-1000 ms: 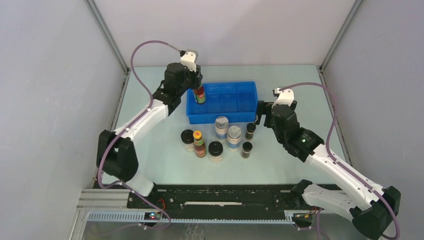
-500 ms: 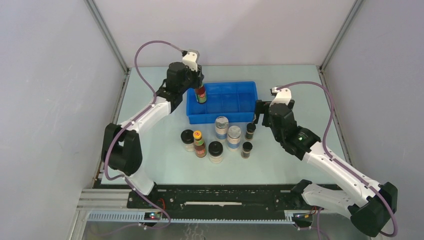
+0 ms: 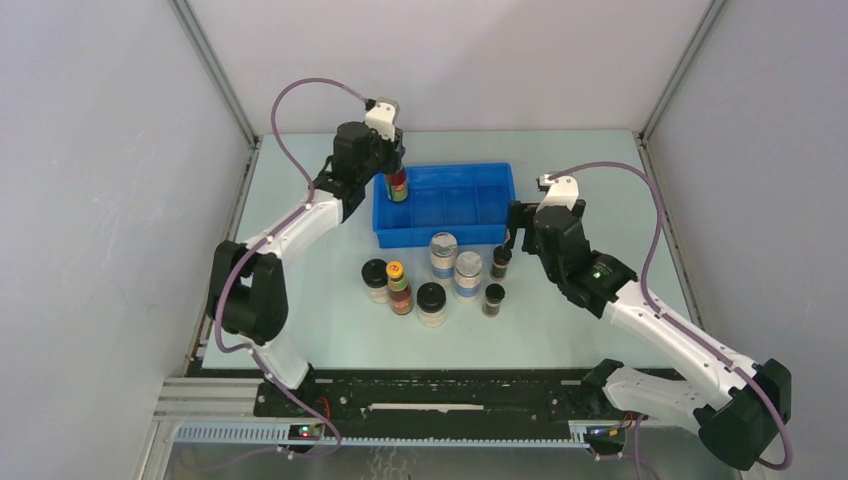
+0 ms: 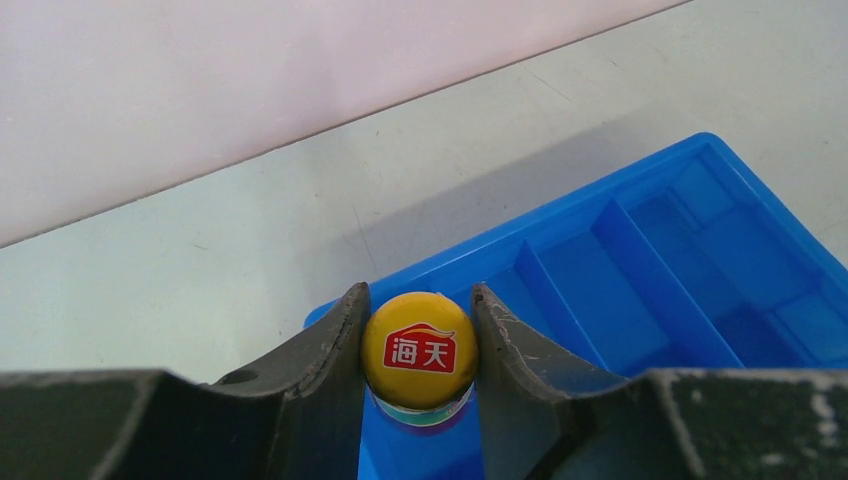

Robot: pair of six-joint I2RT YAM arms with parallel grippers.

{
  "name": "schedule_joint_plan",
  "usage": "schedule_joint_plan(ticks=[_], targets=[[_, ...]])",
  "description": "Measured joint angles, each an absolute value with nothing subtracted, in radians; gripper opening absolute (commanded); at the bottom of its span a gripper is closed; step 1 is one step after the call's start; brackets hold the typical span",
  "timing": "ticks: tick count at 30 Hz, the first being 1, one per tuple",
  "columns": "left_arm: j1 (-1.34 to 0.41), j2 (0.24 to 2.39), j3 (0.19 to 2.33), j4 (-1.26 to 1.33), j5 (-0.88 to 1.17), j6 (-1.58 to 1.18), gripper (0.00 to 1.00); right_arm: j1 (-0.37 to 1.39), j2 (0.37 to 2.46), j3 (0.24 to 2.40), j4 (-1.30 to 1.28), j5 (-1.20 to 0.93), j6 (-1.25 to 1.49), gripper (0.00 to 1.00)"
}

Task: Organize the condiment bottles
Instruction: Place the bottle in the storage box.

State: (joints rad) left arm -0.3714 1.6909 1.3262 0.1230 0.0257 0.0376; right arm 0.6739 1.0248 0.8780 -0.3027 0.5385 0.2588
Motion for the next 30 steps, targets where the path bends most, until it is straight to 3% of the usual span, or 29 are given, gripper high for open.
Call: schedule_joint_plan(ticks=[30], targets=[[-0.315,1.811,1.326,0.259,0.084,0.032,0.00,0.669,1.095,0.878,-0.306,0.516,0.256,0.99]])
